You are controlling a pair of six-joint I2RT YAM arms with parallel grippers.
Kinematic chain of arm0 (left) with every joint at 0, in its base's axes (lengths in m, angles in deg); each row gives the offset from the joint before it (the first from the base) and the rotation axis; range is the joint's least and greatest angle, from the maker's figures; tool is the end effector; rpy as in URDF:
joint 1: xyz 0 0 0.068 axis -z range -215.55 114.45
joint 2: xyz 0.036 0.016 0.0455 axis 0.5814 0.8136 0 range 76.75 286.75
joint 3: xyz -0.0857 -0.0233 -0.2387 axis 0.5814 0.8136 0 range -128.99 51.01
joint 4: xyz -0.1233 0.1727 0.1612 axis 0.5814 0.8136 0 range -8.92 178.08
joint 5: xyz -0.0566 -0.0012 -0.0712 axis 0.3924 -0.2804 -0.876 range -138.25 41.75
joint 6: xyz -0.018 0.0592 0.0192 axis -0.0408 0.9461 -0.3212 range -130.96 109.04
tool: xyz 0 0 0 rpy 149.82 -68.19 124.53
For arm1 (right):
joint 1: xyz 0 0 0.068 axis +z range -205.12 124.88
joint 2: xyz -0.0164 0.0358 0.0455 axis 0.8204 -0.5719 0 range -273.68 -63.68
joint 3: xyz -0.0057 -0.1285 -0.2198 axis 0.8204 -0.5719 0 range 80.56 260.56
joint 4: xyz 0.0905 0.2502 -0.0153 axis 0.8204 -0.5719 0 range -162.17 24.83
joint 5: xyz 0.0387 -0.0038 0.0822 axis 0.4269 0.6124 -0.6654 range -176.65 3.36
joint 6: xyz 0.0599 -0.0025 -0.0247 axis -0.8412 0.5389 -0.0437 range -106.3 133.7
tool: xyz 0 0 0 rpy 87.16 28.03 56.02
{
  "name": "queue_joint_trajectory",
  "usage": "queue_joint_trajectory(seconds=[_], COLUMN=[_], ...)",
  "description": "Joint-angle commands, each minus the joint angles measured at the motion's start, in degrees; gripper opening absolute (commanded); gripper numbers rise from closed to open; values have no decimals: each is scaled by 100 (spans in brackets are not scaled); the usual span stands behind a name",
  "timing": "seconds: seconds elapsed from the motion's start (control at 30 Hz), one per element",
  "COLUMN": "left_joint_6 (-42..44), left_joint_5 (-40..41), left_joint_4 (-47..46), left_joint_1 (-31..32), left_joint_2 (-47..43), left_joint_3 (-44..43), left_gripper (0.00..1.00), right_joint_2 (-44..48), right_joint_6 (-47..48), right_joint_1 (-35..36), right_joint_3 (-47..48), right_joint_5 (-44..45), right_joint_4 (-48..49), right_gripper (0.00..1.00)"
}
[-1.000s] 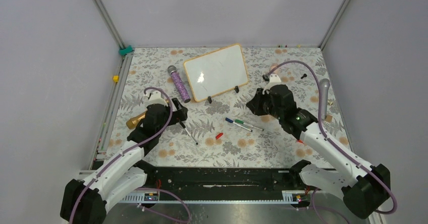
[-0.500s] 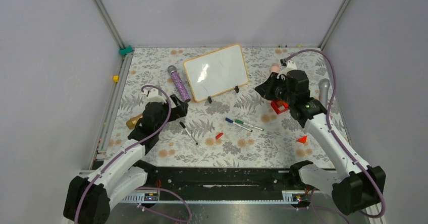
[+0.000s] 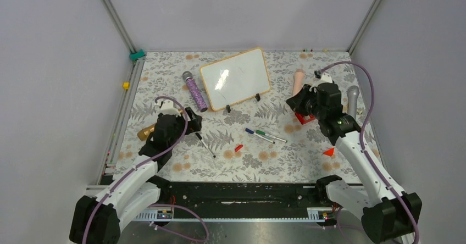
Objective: Write a sentence on the whiteboard
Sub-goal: Move the whiteboard to the center of the board.
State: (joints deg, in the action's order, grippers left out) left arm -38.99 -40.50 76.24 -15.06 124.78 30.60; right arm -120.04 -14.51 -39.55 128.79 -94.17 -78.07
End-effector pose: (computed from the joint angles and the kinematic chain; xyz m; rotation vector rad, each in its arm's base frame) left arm 0.2086 -0.0706 0.1848 -0.2199 1.9764 -0.4198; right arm 0.2452 0.0753 0.2970 0.1294 1.9834 0.6297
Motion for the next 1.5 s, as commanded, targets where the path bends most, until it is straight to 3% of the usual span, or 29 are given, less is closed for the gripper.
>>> queue_joint_trajectory(seconds=[0.0, 0.2, 0.43, 0.6, 0.87, 1.17, 1.47], left_joint_6=[200, -223, -1153, -899, -362, -351, -335], left_joint_5=[-56, -215, -1524, -1740, -1416, -1753, -1899], left_joint_4=[-755, -1024, -1882, -1866, -1556, -2281, -2337], left_joint_1=[-32, -50, -782, -854, -871, -889, -906], left_joint_2=[-153, 610, 1467, 1802, 2098, 2729, 3580], left_joint_3=[175, -294, -529, -917, -1329, -1502, -2120], left_gripper=[94, 94, 90, 90, 92, 90, 88], right_joint_2=[-356, -1673, -2696, -3544, -4882, -6120, -7091], right_joint_6=[-19, -279, -772, -1183, -1600, -1866, -2263], right_joint_1=[-130, -543, -932, -1314, -1451, -1445, -1444], right_joint_3=[339, 1571, 2391, 3053, 4172, 5078, 5806], right_joint_5=[238, -168, -119, -398, -666, -1097, -1717], right_joint_4=[-3, -114, 45, 82, 84, 360, 585], right_gripper=[0, 0, 0, 0, 0, 0, 0])
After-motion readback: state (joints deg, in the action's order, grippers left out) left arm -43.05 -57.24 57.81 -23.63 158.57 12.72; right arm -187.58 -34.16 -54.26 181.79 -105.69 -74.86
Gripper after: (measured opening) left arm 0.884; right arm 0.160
